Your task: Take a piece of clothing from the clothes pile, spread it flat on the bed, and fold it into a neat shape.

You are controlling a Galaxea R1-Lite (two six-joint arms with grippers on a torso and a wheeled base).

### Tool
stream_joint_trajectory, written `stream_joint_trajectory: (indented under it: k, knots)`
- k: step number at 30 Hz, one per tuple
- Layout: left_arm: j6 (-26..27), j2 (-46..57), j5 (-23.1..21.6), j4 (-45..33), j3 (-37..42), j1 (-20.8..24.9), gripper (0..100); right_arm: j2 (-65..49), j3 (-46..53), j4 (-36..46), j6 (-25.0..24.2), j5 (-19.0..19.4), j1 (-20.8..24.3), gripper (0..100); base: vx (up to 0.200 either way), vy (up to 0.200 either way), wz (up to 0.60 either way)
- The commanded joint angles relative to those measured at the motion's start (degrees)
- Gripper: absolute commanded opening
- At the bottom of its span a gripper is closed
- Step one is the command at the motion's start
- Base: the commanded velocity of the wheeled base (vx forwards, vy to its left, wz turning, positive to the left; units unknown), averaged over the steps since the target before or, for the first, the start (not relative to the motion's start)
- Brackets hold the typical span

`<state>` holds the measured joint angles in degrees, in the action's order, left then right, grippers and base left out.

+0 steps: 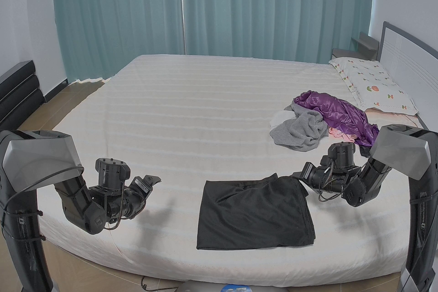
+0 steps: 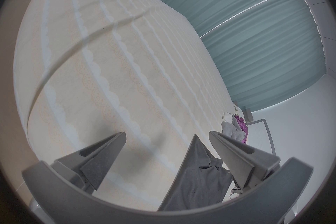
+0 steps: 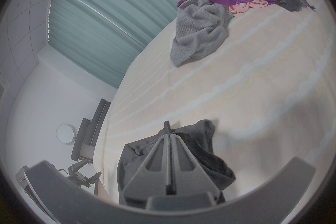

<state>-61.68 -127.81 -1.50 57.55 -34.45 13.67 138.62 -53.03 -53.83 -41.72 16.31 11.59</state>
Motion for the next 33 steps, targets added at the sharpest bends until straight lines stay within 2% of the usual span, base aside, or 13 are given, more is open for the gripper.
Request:
stream_joint_trajectory:
  k: [1, 17, 28, 29, 33]
  knots:
    - [-0.01, -0.07, -0.08, 0.02, 0.0, 0.05, 100, -0.1, 0.03, -0.04, -0.03, 0.04, -1.13, 0, 0.0, 0.0, 0.0]
    - [-0.01, -0.07, 0.01, 0.02, 0.0, 0.05, 100, 0.51, -0.94, 4.0, 0.06, -0.14, -4.21, 0, 0.0, 0.0, 0.0]
    - [-0.01, -0.07, 0.01, -0.07, 0.0, 0.05, 100, 2.45, -2.25, 5.14, 0.14, -0.23, -4.21, 0, 0.0, 0.0, 0.0]
    - [-0.01, -0.07, 0.01, 0.02, 0.0, 0.05, 100, 2.45, -2.17, 5.14, 0.14, -0.23, -4.21, 100, 0.0, 0.0, 0.0]
    - [-0.01, -0.07, 0.01, -0.07, 0.0, 0.05, 100, 0.16, -0.67, 4.97, -0.12, -0.14, -5.09, 100, 0.0, 0.0, 0.0]
